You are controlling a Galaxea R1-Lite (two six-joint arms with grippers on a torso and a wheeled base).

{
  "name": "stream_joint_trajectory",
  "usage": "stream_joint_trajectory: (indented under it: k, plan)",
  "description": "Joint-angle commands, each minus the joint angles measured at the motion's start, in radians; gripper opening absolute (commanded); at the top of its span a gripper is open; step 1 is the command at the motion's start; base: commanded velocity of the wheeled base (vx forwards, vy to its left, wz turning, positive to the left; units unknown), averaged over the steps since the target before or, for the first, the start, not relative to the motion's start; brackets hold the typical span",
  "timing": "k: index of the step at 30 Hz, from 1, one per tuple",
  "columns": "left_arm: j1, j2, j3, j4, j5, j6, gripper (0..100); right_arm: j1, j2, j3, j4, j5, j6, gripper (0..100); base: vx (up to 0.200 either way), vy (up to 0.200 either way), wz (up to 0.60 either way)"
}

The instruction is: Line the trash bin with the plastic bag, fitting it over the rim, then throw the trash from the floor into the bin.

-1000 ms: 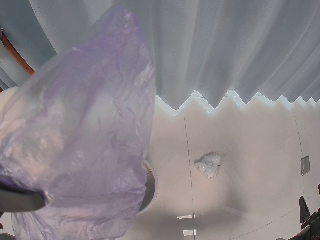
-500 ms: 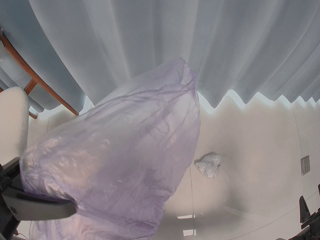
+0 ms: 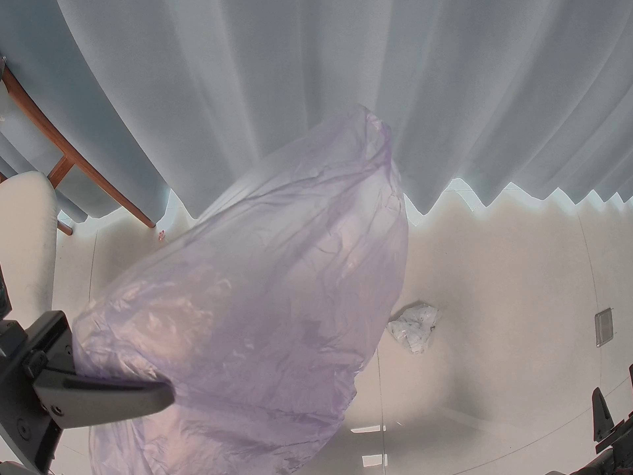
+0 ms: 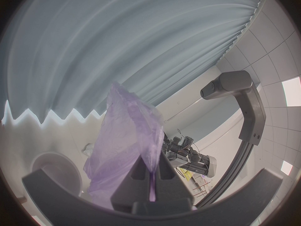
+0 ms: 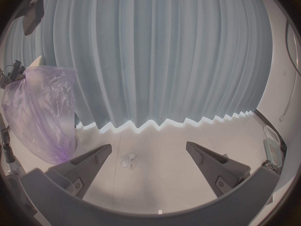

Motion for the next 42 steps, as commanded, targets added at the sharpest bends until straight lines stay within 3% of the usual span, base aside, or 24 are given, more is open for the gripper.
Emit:
stream_joint_trajectory:
  k: [1,5,20,36,42]
  plan:
    - [0.041,-0.01,0.002,-0.002,0.0,0.002,0,0.0,-0.017,0.018,0.0,0.0,0.0,100,0.0,0.0,0.0]
    - [0.076,-0.01,0.001,-0.002,0.0,0.003,0,0.0,-0.017,0.018,0.0,0.0,0.0,100,0.0,0.0,0.0]
    - [0.079,-0.007,0.004,0.004,0.001,0.042,0,0.0,-0.017,0.018,0.0,0.0,0.0,100,0.0,0.0,0.0]
    - [0.198,0.006,-0.004,-0.002,0.001,0.052,0,0.0,-0.017,0.018,0.0,0.0,0.0,100,0.0,0.0,0.0]
    - [0.202,0.035,0.007,0.004,0.001,0.052,0,0.0,-0.017,0.018,0.0,0.0,0.0,100,0.0,0.0,0.0]
